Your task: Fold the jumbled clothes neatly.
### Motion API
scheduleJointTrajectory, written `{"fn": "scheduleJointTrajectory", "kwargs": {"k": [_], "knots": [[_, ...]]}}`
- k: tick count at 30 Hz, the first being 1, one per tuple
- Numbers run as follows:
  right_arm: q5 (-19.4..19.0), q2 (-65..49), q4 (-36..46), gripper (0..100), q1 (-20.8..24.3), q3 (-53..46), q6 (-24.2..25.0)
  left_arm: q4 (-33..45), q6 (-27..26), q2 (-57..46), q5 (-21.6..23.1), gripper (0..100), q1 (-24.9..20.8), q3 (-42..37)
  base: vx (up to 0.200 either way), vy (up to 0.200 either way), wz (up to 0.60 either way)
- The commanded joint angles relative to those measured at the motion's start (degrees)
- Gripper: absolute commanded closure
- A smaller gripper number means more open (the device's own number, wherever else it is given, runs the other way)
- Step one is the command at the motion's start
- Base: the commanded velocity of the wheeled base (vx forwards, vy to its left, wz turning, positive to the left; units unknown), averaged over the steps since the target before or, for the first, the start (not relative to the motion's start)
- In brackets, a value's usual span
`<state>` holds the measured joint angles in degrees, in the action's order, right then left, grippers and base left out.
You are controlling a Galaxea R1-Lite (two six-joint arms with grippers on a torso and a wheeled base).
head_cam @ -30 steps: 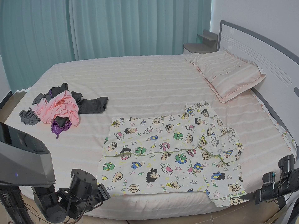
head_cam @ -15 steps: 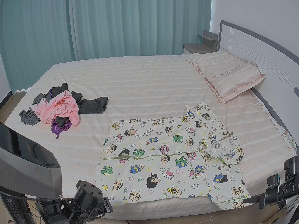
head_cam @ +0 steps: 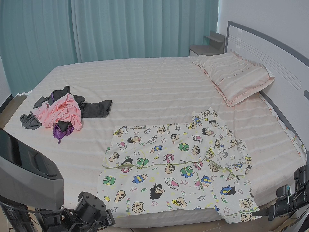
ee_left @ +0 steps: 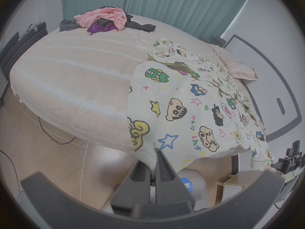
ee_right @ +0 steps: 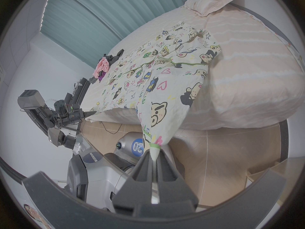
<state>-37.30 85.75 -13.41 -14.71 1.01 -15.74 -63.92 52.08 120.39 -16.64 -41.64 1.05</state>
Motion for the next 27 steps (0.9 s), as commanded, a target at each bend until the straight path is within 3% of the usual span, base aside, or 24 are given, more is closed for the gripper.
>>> {"fn": "scheduleJointTrajectory", "kwargs": {"k": [1,8,16,23,27], "knots": [[1.3,-1.1,1.0,100,0.0,-1.0,-0.3,0.8,0.2,-2.8,0.2,100,0.0,-1.0,0.000,0.000,0.00],[1.4,-0.5,1.6,100,0.2,-1.0,-0.6,8.4,0.3,-9.2,2.1,100,0.1,-0.6,0.000,0.000,0.00],[1.5,-0.7,1.7,100,0.2,-0.7,-0.6,10.3,0.3,-9.4,4.2,100,0.2,-0.1,0.000,0.000,0.00],[0.9,-1.8,1.7,100,0.0,2.9,0.2,11.0,0.2,-10.4,4.2,100,3.6,4.6,0.000,0.000,0.00],[0.7,-2.1,2.1,100,0.1,6.3,2.7,16.6,0.9,-13.4,4.3,100,5.6,9.6,0.000,0.000,0.00]]}}
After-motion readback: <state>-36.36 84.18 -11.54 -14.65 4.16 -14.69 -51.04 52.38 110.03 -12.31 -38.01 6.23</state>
